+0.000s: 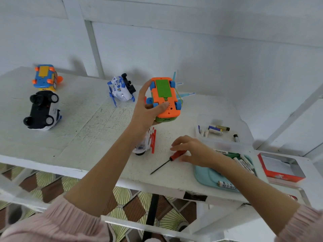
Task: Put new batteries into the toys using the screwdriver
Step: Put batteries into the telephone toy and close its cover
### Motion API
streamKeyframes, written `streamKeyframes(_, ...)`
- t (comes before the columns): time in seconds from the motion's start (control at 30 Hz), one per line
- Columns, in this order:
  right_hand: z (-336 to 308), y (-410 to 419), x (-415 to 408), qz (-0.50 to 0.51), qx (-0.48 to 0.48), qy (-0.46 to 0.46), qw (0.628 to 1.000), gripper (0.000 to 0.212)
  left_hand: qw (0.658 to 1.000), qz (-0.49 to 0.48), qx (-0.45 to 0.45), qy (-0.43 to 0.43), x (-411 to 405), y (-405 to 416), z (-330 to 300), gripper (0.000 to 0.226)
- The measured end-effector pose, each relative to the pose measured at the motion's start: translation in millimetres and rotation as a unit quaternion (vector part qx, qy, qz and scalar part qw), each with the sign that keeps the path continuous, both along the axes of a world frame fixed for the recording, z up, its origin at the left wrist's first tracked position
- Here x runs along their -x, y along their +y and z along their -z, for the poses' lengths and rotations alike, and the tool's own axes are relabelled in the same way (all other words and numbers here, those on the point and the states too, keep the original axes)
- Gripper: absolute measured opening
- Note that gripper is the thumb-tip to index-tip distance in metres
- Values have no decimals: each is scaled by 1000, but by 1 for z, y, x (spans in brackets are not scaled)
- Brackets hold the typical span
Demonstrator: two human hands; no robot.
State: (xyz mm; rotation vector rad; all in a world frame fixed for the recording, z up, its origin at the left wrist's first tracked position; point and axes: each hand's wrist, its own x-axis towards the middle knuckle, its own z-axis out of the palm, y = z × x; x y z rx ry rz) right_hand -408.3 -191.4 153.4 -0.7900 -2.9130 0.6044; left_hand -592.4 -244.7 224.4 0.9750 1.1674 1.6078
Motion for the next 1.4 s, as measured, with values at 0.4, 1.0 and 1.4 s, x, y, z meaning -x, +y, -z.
streamKeyframes(0.4, -17, -4, -16, 63, 28, 152, 986, 14, 1000, -21, -11, -7, 4, -1, -3, 70)
streamKeyframes(1.0, -102, 2, -46, 238, 24, 388, 890, 20, 985, -12, -77, 151, -9, 3, 5, 65)
streamKeyframes(1.4, -98, 10, -42, 229, -18, 369, 900, 18, 983, 2, -81, 165, -12, 2, 5, 63)
